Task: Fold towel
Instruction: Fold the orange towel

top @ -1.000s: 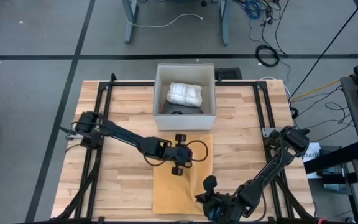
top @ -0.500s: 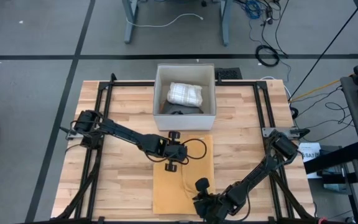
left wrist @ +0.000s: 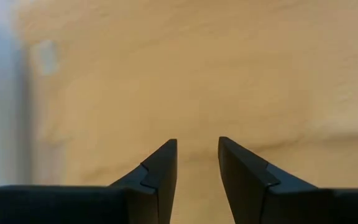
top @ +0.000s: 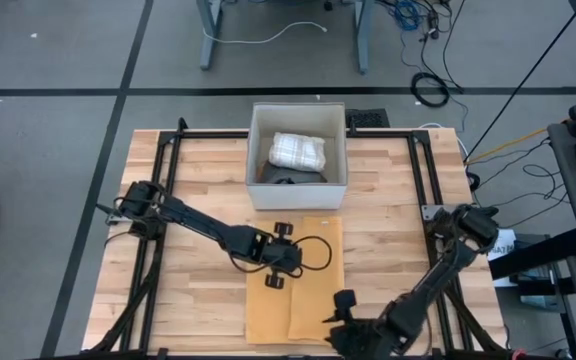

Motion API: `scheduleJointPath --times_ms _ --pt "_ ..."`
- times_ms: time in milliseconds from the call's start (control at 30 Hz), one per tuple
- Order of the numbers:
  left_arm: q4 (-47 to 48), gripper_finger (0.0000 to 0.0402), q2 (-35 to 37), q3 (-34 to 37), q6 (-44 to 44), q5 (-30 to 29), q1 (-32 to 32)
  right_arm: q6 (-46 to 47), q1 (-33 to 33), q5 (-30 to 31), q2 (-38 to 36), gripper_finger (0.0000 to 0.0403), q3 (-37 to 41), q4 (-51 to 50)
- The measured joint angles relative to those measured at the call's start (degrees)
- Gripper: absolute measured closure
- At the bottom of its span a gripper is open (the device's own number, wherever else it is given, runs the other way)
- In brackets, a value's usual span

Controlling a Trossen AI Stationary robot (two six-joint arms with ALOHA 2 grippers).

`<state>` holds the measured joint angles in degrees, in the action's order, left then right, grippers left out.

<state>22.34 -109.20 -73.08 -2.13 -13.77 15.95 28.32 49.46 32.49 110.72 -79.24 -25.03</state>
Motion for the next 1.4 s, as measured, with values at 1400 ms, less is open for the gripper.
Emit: scheduleJointPath --times_ms 1400 --pt "-9.3 0.0278 -1.0 0.1 -7.1 0.4 5.3 -4.2 0.3 6.2 6.8 0.0227 -5.7 3.9"
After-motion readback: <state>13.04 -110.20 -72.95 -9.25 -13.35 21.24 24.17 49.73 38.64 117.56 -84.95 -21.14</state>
